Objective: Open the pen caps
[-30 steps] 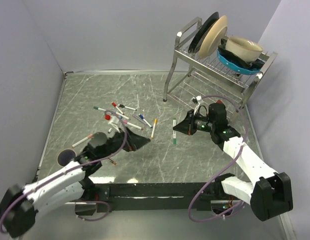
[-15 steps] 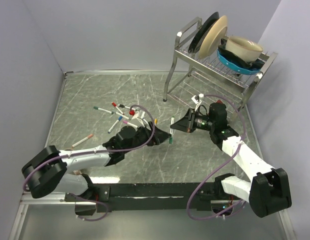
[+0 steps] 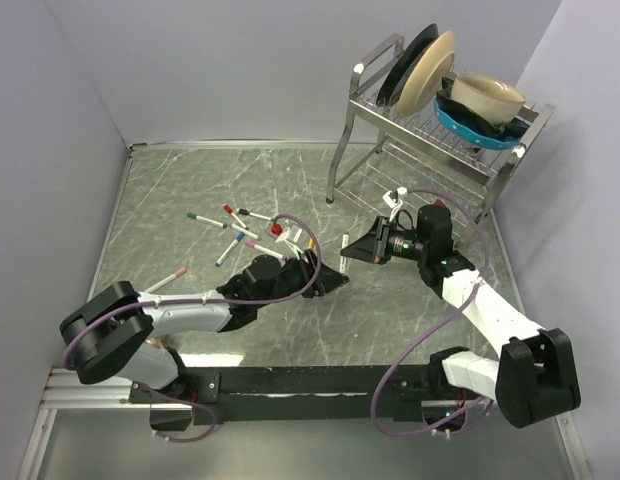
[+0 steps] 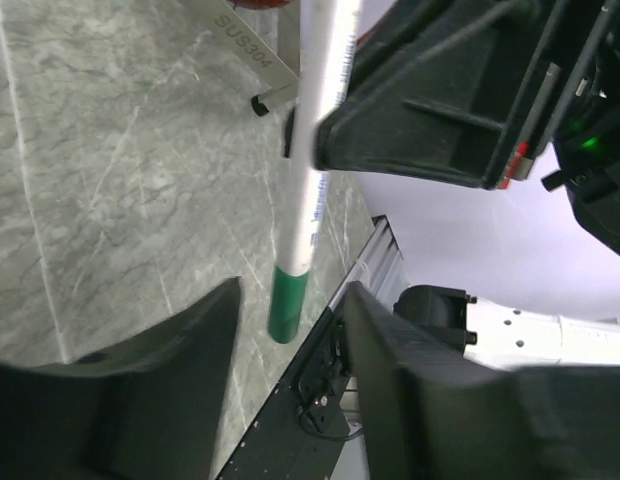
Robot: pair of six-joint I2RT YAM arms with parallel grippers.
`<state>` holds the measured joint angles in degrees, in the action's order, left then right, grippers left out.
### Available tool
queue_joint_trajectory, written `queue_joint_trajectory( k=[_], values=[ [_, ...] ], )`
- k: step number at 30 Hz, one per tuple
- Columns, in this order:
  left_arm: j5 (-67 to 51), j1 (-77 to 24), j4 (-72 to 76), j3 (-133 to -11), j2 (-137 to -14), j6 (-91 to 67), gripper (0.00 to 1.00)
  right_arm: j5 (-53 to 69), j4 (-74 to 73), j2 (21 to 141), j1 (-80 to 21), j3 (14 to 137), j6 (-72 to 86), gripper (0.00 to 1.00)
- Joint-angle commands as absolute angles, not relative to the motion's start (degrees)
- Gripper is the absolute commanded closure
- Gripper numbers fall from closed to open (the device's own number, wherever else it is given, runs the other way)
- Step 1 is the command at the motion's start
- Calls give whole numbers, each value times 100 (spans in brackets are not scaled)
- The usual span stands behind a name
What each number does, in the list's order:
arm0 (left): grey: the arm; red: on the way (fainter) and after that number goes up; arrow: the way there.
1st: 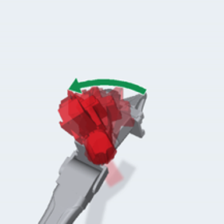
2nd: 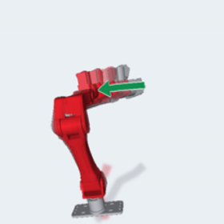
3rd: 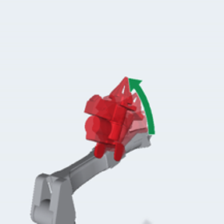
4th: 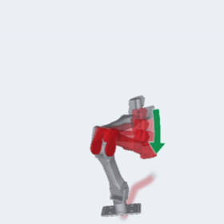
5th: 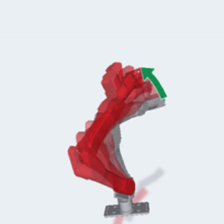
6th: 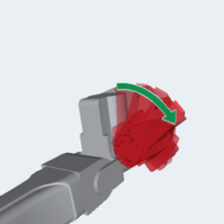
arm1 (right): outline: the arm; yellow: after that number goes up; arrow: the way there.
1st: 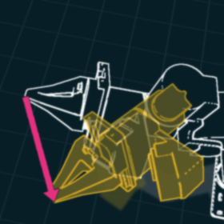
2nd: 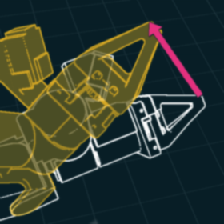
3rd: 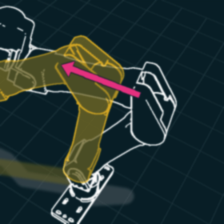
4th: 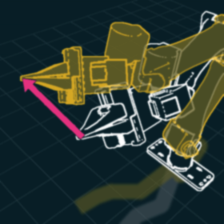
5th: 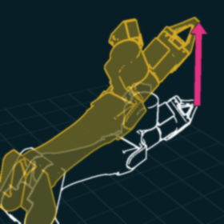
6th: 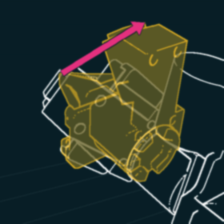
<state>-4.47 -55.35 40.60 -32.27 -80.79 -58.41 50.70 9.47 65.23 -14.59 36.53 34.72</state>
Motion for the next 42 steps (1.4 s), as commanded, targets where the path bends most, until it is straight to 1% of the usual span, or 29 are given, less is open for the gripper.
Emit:
queue_joint_trajectory(
  k=[1, 3, 8, 14, 17, 18, 20, 21, 23, 24, 25, 26, 28, 29, 31, 32, 34, 35, 36, 37, 39, 40, 41, 42],
  values=[
    [-729, -5581, 4535, -3454, -8191, -5880, 54, 5142, 1178, 6557, -1406, 3647, 3481, 100],
    [-756, -5572, 4527, -3506, -8218, -5854, 57, 5150, 1204, 6592, -1406, 3621, 3480, 100],
    [-773, -5572, 4438, -3560, -8209, -5792, 58, 5185, 1239, 6618, -1415, 3604, 3524, 100],
    [-826, -5572, 4421, -3586, -8235, -5766, 65, 5194, 1301, 6627, -1406, 3586, 3560, 100],
    [-870, -5581, 4360, -3595, -8235, -5731, 73, 5194, 1310, 6636, -1415, 3577, 3559, 100],
    [-870, -5572, 4342, -3586, -8209, -5713, 78, 5194, 1318, 6636, -1415, 3577, 3542, 100],
    [-861, -5572, 4316, -3560, -8165, -5643, 86, 5212, 1318, 6610, -1415, 3577, 3542, 100],
    [-835, -5581, 4246, -3542, -8095, -5616, 93, 5212, 1327, 6609, -1415, 3568, 3533, 100],
    [-774, -5572, 4123, -3507, -8007, -5538, 99, 5212, 1345, 6583, -1415, 3568, 3516, 100],
    [-721, -5581, 3983, -3455, -7894, -5511, 99, 5212, 1336, 6566, -1415, 3568, 3490, 100],
    [-642, -5564, 3903, -3419, -7832, -5476, 99, 5195, 1319, 6557, -1406, 3568, 3463, 98],
    [-598, -5546, 3789, -3349, -7761, -5441, 99, 5194, 1310, 6522, -1415, 3577, 3393, 90],
    [-554, -5467, 3474, -3270, -7533, -5414, 99, 5203, 1283, 6495, -1415, 3586, 3279, 79],
    [-571, -5423, 3359, -3174, -7445, -5414, 99, 5273, 1187, 6434, -1424, 3638, 3026, 69],
    [-781, -5213, 2904, -3085, -7181, -5388, 99, 5335, 1003, 6416, -1415, 3770, 2691, 58],
    [-878, -5116, 2744, -3015, -7102, -5370, 99, 5727, 784, 6416, -1415, 3831, 2072, 43],
    [-1229, -4756, 2349, -2936, -6891, -5326, 99, 6151, 240, 6407, -1424, 4051, 1305, 26],
    [-1570, -4633, 2181, -2883, -6821, -5274, 99, 6396, -198, 6381, -1415, 4226, 692, 11],
    [-1712, -4432, 2049, -2865, -6699, -5230, 99, 6433, -420, 6355, -1432, 4280, 381, 2],
    [-1844, -4351, 1909, -2865, -6654, -5186, 99, 6442, -657, 6311, -1433, 4419, 82, 0],
    [-2249, -4228, 1408, -2961, -6618, -4975, 99, 6329, -1509, 6162, -1555, 4587, -1094, 0],
    [-2398, -4210, 1224, -3014, -6644, -4835, 99, 6198, -1825, 6031, -1643, 4736, -1560, 0],
    [-2530, -4210, 1074, -3128, -6679, -4764, 99, 6048, -2246, 5951, -1748, 4763, -2348, 0],
    [-2862, -4210, 872, -3181, -6819, -4711, 99, 5655, -2380, 5872, -2010, 4764, -2695, 0]
  ],
)
